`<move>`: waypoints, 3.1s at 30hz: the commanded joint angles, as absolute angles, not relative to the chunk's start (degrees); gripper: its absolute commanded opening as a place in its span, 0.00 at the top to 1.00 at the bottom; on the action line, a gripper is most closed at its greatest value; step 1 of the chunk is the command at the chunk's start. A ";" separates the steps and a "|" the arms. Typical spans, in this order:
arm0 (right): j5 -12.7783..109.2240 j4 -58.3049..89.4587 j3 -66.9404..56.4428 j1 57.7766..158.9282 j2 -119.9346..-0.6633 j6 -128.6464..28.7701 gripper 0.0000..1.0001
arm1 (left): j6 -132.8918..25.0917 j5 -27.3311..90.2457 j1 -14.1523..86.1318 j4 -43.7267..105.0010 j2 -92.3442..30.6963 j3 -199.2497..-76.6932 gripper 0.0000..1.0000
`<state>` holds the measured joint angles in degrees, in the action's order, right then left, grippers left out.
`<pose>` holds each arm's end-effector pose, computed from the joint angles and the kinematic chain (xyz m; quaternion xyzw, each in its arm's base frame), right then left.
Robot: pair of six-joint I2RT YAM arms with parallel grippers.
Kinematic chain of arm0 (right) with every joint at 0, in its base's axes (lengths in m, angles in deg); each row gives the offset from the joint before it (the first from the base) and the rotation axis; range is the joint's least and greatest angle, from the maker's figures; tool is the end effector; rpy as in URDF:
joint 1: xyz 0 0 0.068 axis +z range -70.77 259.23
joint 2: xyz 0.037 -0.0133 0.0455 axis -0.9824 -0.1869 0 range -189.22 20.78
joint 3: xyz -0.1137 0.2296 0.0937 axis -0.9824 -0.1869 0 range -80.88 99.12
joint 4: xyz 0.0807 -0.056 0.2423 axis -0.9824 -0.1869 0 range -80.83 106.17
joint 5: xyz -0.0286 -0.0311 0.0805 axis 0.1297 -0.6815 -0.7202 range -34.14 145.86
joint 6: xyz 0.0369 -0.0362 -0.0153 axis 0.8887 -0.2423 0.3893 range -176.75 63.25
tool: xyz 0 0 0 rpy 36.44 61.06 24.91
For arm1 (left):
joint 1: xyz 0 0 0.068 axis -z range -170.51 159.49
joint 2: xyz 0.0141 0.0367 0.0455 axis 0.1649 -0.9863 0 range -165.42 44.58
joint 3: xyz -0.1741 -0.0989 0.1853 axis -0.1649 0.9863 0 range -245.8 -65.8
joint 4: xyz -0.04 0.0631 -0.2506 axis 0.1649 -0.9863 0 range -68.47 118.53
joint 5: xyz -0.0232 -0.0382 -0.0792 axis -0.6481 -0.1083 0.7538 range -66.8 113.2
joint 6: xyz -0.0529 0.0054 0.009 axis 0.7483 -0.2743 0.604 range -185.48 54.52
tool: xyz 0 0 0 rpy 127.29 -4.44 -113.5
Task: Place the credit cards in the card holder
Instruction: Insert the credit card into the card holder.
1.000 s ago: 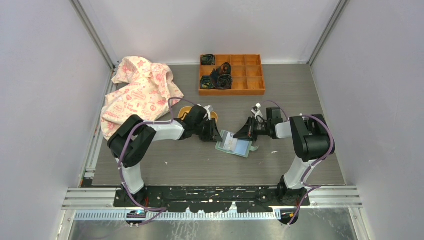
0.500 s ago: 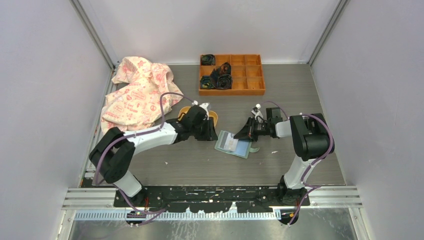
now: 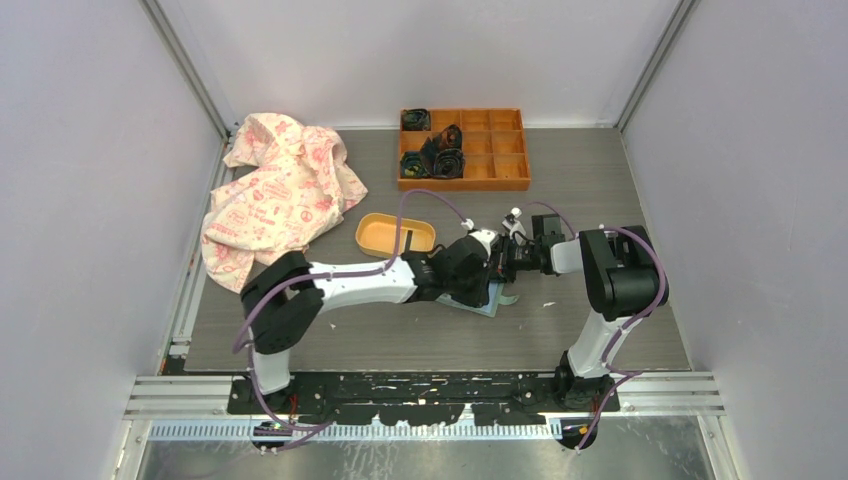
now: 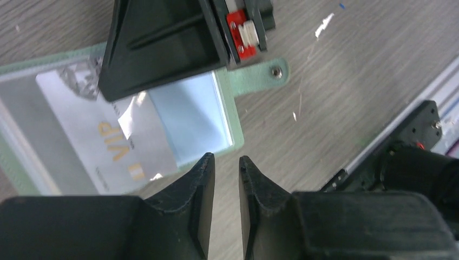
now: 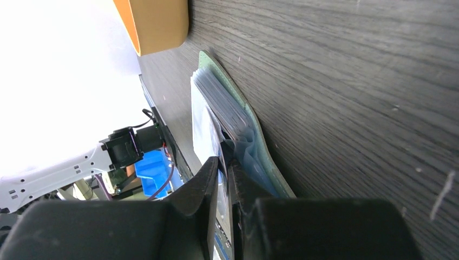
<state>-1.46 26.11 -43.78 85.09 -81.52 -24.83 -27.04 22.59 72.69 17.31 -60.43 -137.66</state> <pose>0.2821 0.0591 0.0976 0.0493 0.8481 0.5180 0.0996 0.1829 -0.3611 0.2081 0.1956 0.9008 -0.2974 0.2487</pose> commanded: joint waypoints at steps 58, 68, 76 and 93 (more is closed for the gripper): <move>13.29 -0.81 -34.31 90.21 -75.19 -37.25 0.99 | -43.25 16.61 59.38 13.56 -59.08 -134.87 0.84; 15.62 -1.90 -30.66 93.61 -79.18 -35.56 0.99 | -43.73 18.61 59.24 12.50 -62.39 -135.32 0.85; 13.77 -2.53 -27.14 94.26 -79.60 -35.89 0.99 | -42.90 21.45 59.24 14.09 -61.97 -132.98 0.87; 14.38 -14.21 -24.32 91.68 -61.33 -55.63 0.98 | -37.38 20.74 59.32 22.17 -41.03 -118.72 0.83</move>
<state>14.00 -11.64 -26.21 92.35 -70.79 -47.37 -39.70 20.50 59.14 15.74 -50.90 -122.34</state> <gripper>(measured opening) 0.032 0.159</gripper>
